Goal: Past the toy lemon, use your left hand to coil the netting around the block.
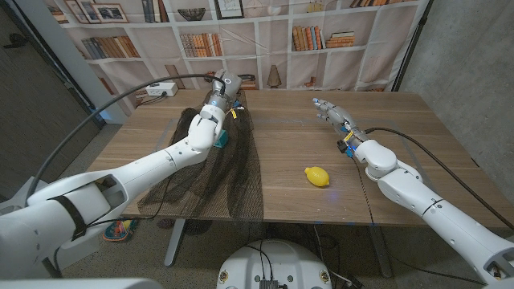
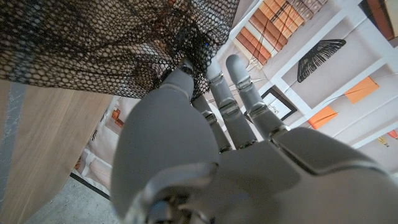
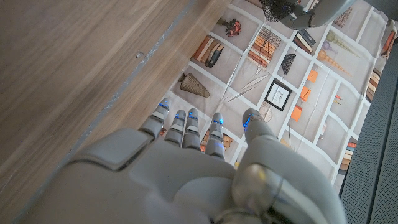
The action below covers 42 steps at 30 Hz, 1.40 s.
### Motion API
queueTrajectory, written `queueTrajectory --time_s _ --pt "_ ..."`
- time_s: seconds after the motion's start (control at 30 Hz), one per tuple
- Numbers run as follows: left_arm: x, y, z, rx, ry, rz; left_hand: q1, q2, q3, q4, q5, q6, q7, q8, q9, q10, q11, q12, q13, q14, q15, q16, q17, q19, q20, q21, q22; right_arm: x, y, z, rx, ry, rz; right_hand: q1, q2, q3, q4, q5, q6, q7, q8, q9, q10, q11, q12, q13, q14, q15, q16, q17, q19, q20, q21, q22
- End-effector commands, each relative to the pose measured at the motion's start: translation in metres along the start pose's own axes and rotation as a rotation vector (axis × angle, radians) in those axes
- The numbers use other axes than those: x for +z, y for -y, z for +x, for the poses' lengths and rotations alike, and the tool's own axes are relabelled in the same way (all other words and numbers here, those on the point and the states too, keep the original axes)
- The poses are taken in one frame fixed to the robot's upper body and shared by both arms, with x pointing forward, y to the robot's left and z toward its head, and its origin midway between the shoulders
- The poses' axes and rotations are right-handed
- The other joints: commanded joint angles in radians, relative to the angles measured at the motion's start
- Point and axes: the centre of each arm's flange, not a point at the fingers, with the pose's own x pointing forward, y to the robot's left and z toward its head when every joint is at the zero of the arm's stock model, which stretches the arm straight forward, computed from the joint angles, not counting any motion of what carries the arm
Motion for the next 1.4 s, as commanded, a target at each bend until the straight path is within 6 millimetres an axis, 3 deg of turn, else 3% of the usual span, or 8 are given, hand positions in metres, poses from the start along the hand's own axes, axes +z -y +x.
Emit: queueTrajectory --time_s 0.03,0.3,0.47,0.8,1.13,1.4 --pt "-0.008 -0.063 -0.034 -0.099 0.078 0.010 0.011 -0.004 -0.002 0.000 0.002 0.004 0.000 -0.002 -0.001 0.013 -0.002 -0.005 0.130 0.005 -0.074 -0.005 0.006 -0.013 -0.010 0.014 0.002 0.004 -0.002 -0.001 0.011 0.012 -0.006 -0.005 -0.001 0.000 0.006 0.010 0.011 0.002 -0.002 0.005 0.007 -0.004 -0.002 0.002 0.009 0.003 0.003 0.003 0.001 0.008 -0.002 0.002" --pt "0.009 -0.091 -0.057 -0.274 0.187 -0.011 0.010 -0.005 -0.001 0.001 0.002 0.001 -0.002 -0.006 -0.001 0.016 -0.004 -0.009 0.130 0.003 -0.075 -0.017 0.009 -0.019 -0.012 0.030 0.000 0.004 -0.004 -0.004 0.020 0.019 -0.005 -0.005 0.000 0.001 0.007 0.010 0.011 0.001 -0.003 0.005 0.008 -0.002 -0.002 0.002 0.010 0.003 0.003 0.003 0.001 0.007 -0.002 0.002" --pt "0.017 -0.097 -0.064 -0.413 0.283 -0.064 0.009 -0.005 -0.001 0.002 0.002 -0.002 -0.003 -0.009 -0.001 0.016 -0.004 -0.011 0.131 0.003 -0.075 -0.024 0.007 -0.026 -0.013 0.038 -0.001 0.003 -0.006 -0.006 0.024 0.021 -0.001 -0.005 0.001 0.001 0.007 0.010 0.011 0.001 -0.003 0.005 0.006 -0.003 -0.003 0.002 0.010 0.003 0.003 0.003 0.002 0.007 -0.001 0.002" --pt "0.037 -0.096 -0.078 -0.623 0.399 -0.087 0.009 -0.005 0.000 0.004 0.002 -0.001 -0.001 -0.014 -0.001 0.016 -0.006 -0.023 0.122 0.005 -0.076 -0.062 -0.020 -0.034 -0.019 0.062 -0.010 0.002 -0.007 -0.010 0.022 0.022 0.004 -0.004 0.002 0.002 0.007 0.010 0.009 -0.002 -0.004 0.005 0.008 -0.005 -0.003 0.002 0.013 0.002 0.004 0.003 0.004 0.006 -0.001 0.002" --pt "0.044 -0.090 -0.085 -0.845 0.409 -0.100 0.014 -0.006 0.000 0.001 0.002 -0.005 0.012 -0.025 -0.002 0.017 -0.001 -0.034 0.113 0.053 -0.077 -0.102 -0.070 -0.027 -0.026 0.094 -0.032 0.001 -0.008 -0.009 0.028 0.020 0.004 -0.003 0.004 0.003 0.007 0.011 0.003 -0.006 -0.006 0.005 0.007 -0.009 -0.004 0.002 0.016 0.001 0.006 0.003 0.004 0.006 -0.001 0.002" --pt "0.051 -0.074 -0.087 -0.994 0.409 -0.095 0.025 -0.006 0.002 -0.002 0.004 -0.012 0.024 -0.035 0.000 0.010 0.009 -0.038 0.121 0.085 -0.077 -0.118 -0.089 -0.026 -0.025 0.114 -0.050 0.001 -0.008 -0.006 0.031 0.022 0.005 -0.003 0.005 0.004 0.008 0.011 0.002 -0.006 -0.007 0.005 0.007 -0.008 -0.005 0.002 0.018 0.000 0.006 0.003 0.004 0.006 -0.001 0.002"
